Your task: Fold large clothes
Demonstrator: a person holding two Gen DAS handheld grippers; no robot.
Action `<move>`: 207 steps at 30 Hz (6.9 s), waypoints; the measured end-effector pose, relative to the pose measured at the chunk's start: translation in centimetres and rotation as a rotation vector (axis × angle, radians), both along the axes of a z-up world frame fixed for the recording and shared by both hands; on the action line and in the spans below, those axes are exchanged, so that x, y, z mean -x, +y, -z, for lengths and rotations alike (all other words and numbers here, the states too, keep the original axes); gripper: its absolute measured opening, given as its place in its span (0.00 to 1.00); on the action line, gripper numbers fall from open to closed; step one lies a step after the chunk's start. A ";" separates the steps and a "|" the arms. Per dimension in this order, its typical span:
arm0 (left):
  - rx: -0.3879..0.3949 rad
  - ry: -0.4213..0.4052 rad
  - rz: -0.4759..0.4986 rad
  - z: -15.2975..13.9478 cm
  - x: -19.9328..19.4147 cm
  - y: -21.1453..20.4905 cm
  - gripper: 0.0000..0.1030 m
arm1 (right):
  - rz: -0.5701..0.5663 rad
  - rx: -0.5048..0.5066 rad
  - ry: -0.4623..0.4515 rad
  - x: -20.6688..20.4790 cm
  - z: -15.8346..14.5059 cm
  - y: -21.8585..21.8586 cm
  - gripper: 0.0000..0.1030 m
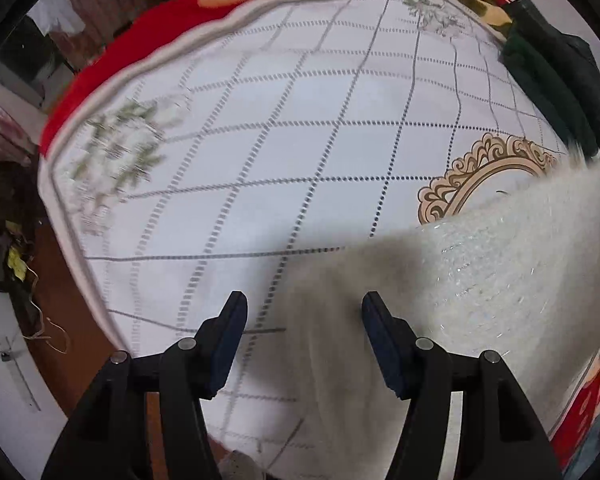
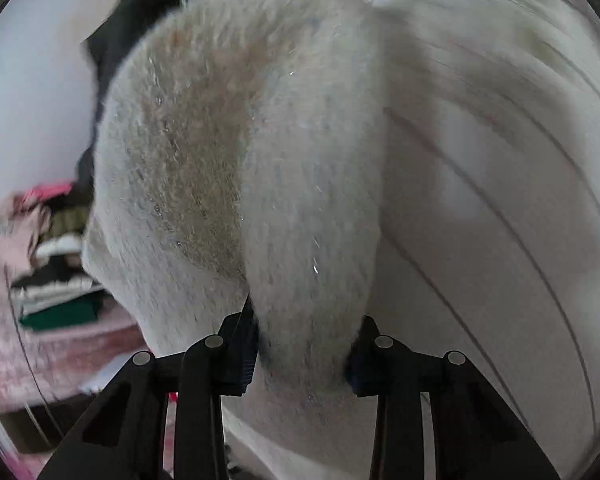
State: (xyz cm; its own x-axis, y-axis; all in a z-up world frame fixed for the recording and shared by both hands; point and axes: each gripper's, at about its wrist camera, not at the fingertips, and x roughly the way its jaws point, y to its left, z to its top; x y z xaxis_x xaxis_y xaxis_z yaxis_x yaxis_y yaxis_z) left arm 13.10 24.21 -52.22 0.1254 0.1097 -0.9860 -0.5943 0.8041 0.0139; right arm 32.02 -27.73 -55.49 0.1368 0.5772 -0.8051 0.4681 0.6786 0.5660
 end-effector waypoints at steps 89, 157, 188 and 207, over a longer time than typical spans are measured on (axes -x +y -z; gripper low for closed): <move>0.216 -0.097 -0.248 -0.2 11.5 -2.8 0.79 | -0.834 0.421 0.027 1.7 -4.8 17.2 0.25; -0.327 -0.494 -0.123 -7.3 7.8 -6.6 0.15 | -0.788 0.219 0.127 7.7 0.4 5.5 0.54; -0.171 -0.364 0.973 -3.0 7.4 -28.6 0.89 | -0.578 0.032 -0.049 7.6 -3.4 -1.3 0.72; -0.131 -0.217 0.363 -2.6 5.2 -20.2 0.89 | -0.578 -0.091 -0.169 12.6 -5.1 7.8 0.17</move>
